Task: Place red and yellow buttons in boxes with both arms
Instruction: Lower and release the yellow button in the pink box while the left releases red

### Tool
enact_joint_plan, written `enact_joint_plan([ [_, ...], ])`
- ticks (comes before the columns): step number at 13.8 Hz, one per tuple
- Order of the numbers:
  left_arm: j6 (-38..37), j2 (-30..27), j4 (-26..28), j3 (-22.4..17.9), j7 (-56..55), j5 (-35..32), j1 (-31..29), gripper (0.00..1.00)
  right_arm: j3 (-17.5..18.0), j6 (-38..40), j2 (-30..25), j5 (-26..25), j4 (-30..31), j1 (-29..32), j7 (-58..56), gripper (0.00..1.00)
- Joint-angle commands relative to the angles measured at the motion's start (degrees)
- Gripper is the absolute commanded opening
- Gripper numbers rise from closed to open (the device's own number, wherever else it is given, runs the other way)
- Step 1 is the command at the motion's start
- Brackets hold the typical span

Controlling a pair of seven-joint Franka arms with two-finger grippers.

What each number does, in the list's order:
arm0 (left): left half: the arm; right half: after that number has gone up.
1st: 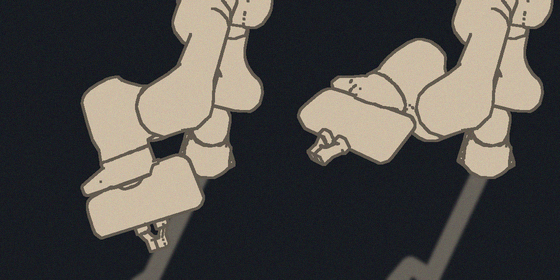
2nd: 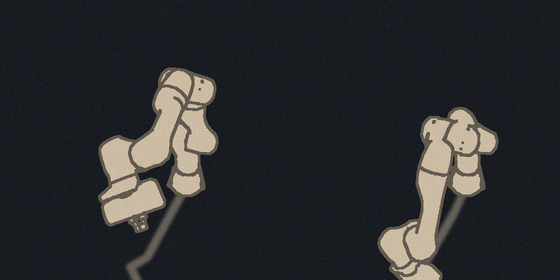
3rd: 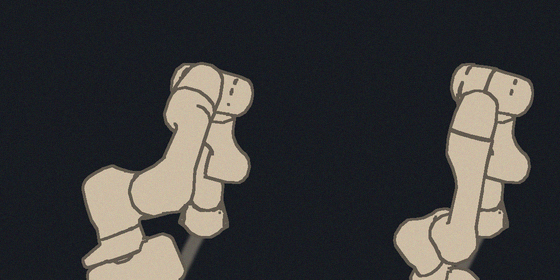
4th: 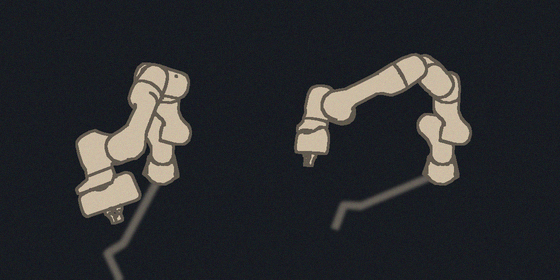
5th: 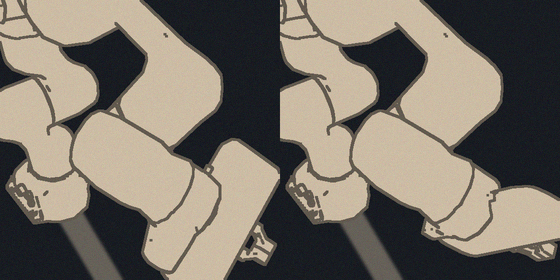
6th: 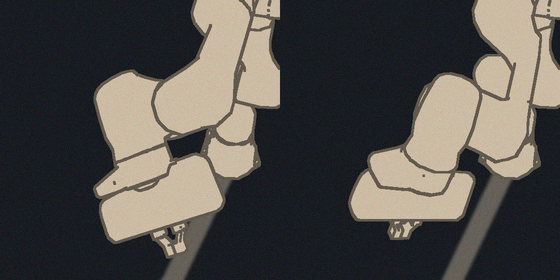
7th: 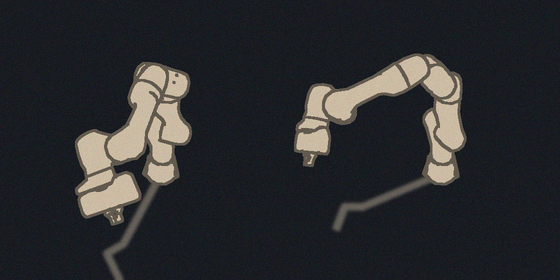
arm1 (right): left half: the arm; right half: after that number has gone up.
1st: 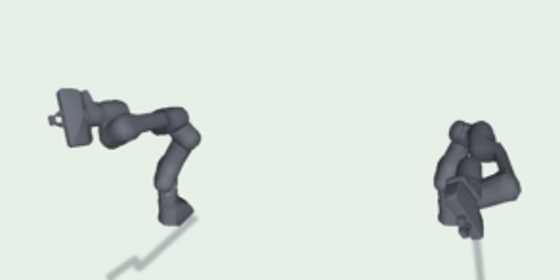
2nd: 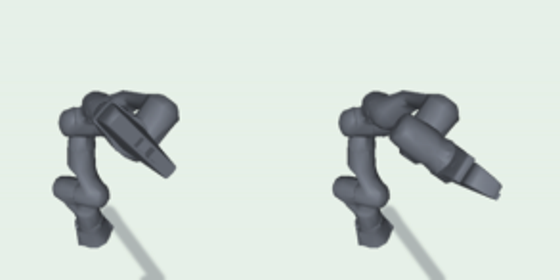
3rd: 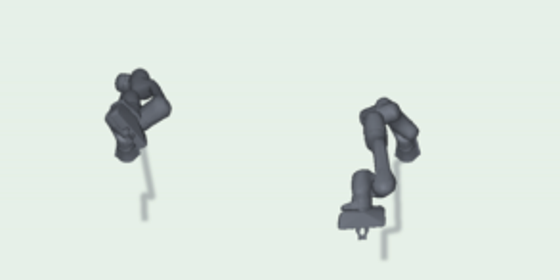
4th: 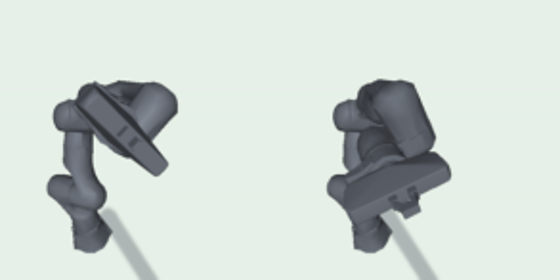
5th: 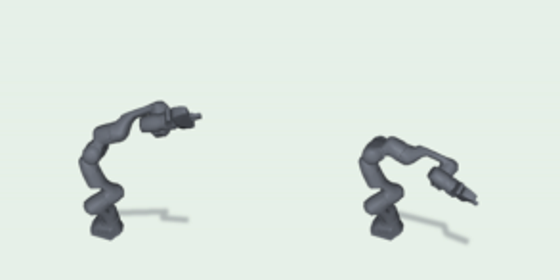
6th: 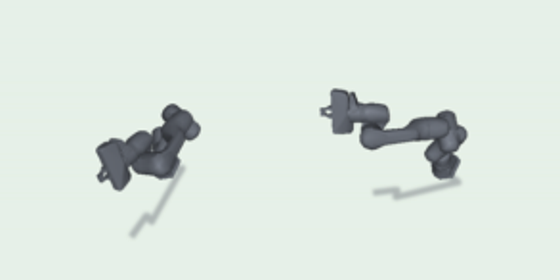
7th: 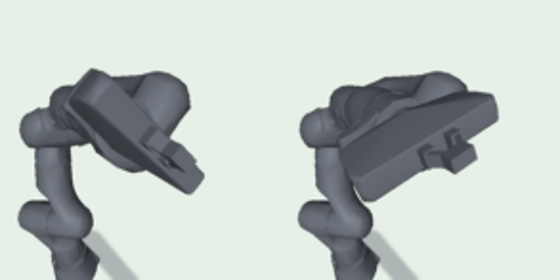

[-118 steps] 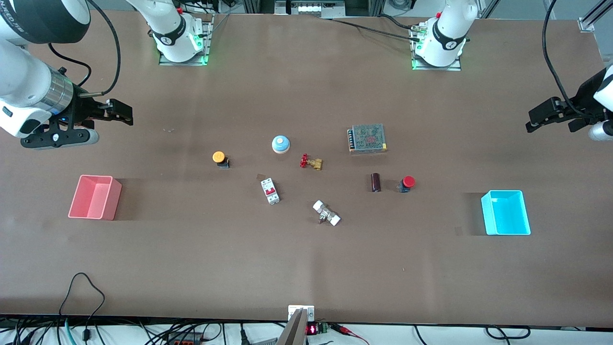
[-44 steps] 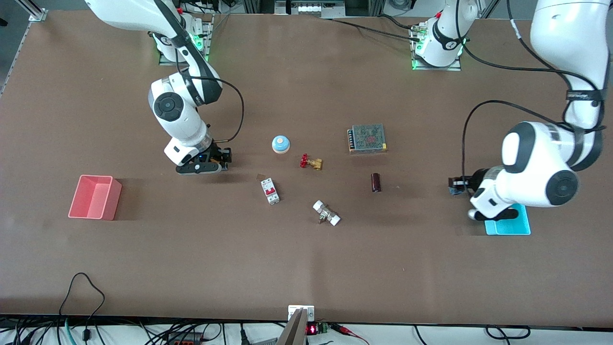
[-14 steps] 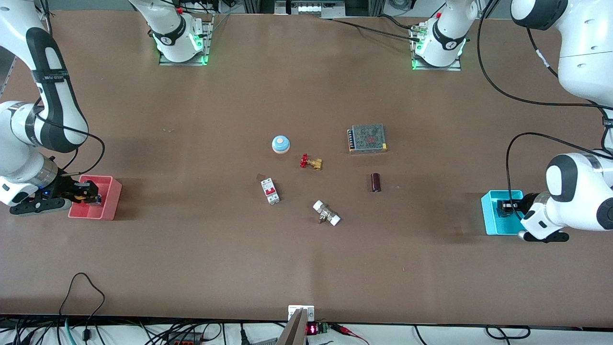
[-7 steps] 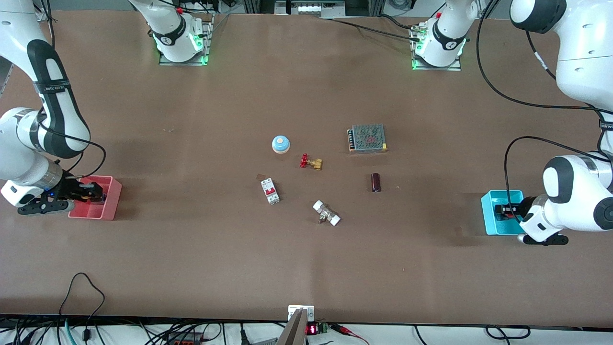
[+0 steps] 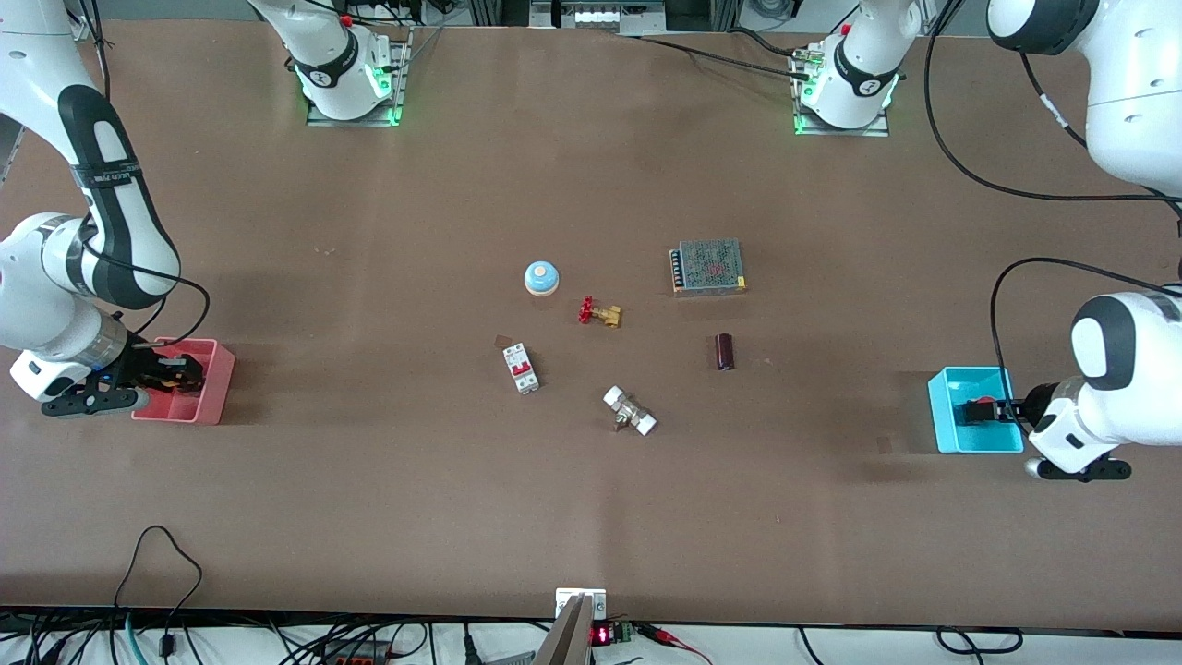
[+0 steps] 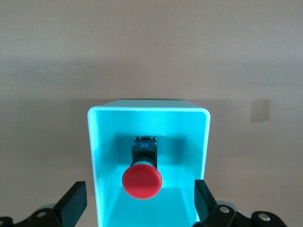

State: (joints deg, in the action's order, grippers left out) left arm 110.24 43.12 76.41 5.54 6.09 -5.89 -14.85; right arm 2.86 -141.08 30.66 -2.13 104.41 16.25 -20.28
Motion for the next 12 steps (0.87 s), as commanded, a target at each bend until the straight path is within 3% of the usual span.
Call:
enact_joint_plan([
  [1, -4.6, -5.4, 0.7, 0.8, 0.5, -0.8, -0.1, 1.00, 0.1, -1.3, 0.7, 1.0, -0.1, 0.3, -0.7, 0.26],
  [5, -7.0, -11.6, 0.6, 3.0, 0.2, -0.8, 0.3, 1.00, 0.1, -1.6, 1.1, 0.9, -0.1, 0.3, -1.0, 0.66],
  [6, -7.1, -12.8, 0.7, 3.5, 0.1, -0.8, 0.8, 1.00, 0.1, -1.8, 1.1, 0.9, -0.2, 0.4, -1.0, 0.81],
  [12, -11.5, -19.4, 0.7, 8.1, -6.8, -0.7, 2.5, 1.00, -0.7, -1.8, 0.9, 0.9, -0.6, 0.3, -4.5, 1.00],
])
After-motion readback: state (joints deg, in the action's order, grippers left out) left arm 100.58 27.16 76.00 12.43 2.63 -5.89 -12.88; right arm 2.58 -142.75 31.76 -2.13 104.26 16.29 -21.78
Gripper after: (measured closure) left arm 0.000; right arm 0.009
